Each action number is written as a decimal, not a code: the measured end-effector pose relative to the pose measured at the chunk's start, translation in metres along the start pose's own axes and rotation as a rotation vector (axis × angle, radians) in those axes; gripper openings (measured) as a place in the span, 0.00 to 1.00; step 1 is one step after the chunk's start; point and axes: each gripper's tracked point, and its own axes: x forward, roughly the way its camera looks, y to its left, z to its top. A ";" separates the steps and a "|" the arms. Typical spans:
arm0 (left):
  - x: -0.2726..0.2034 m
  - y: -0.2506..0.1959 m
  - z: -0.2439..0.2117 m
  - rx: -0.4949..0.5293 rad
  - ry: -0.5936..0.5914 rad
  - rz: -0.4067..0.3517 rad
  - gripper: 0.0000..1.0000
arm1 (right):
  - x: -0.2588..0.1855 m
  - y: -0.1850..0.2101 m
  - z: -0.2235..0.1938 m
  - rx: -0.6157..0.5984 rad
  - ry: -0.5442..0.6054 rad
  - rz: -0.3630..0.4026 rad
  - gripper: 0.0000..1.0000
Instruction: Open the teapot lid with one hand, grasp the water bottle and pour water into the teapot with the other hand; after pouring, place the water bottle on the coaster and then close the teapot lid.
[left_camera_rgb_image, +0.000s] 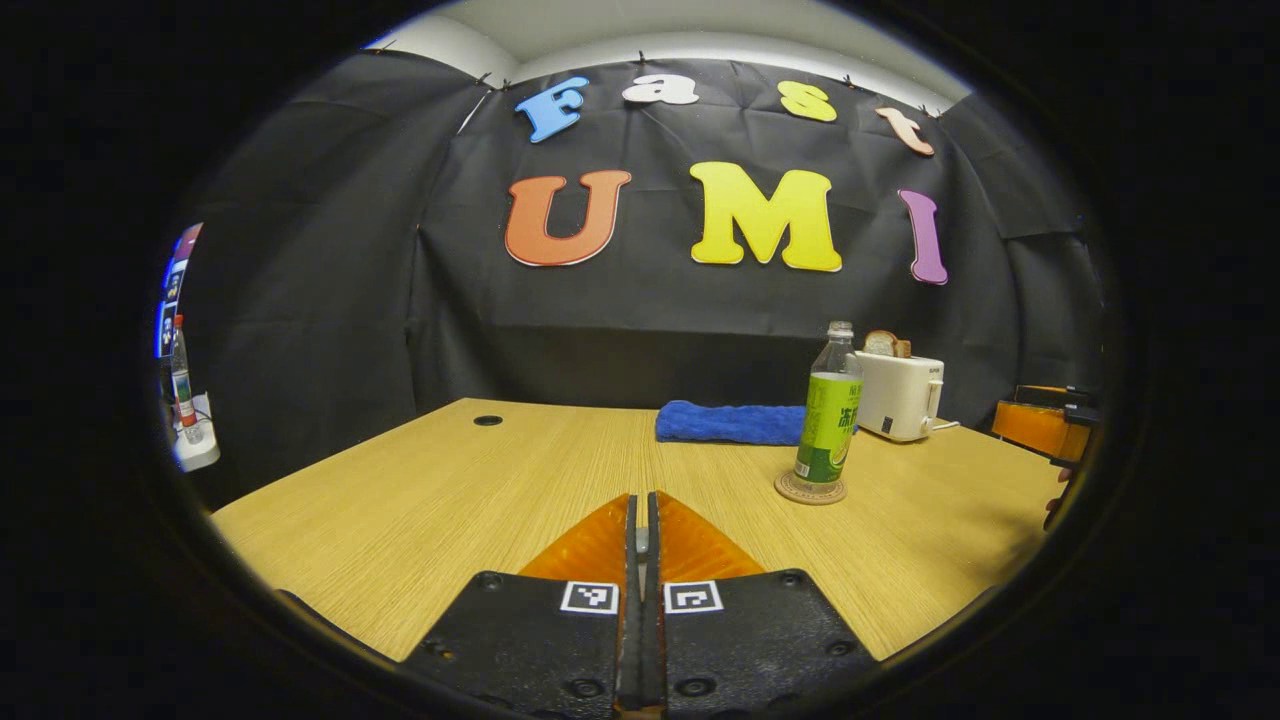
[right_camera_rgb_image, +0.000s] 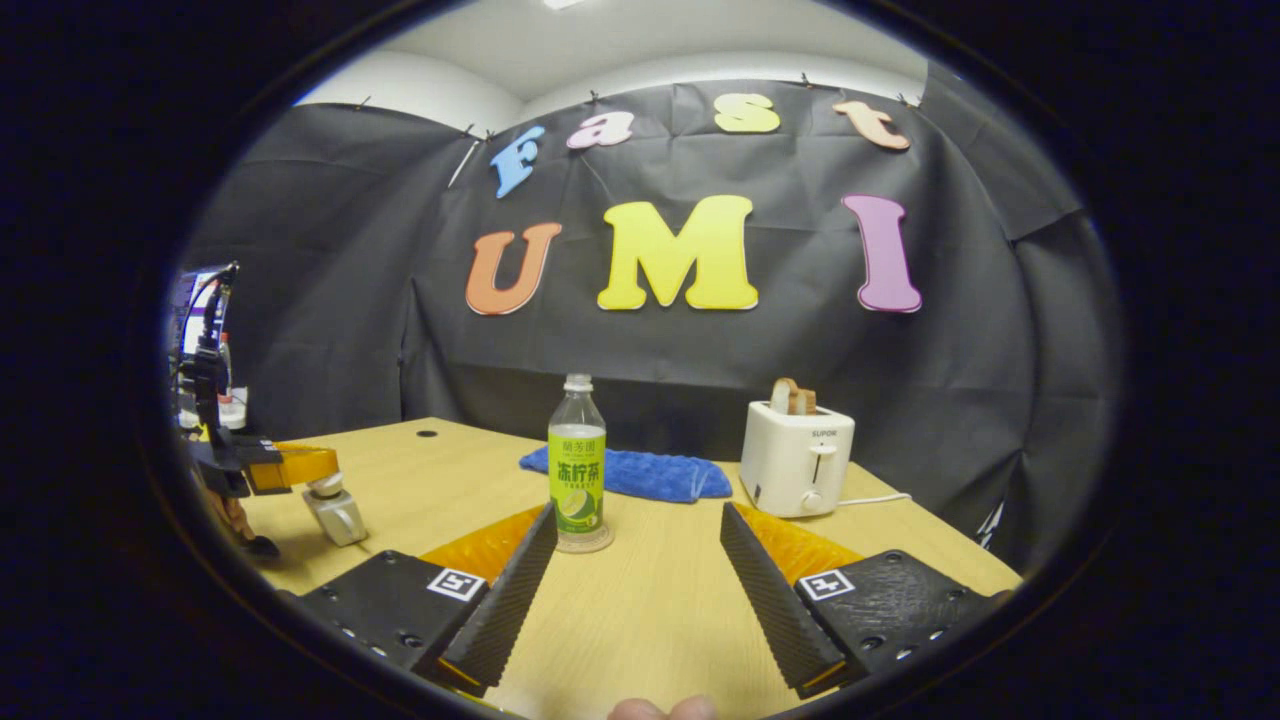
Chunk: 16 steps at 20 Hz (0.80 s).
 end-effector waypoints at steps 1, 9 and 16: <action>0.001 0.002 -0.001 0.004 0.002 0.006 0.03 | -0.001 0.001 -0.001 -0.008 -0.004 0.001 0.98; -0.003 0.006 -0.009 0.006 0.014 0.030 0.03 | -0.003 0.008 0.000 -0.048 -0.020 0.016 0.95; -0.004 0.013 -0.008 0.011 0.026 0.094 0.29 | -0.009 0.002 -0.001 -0.027 -0.016 0.001 0.97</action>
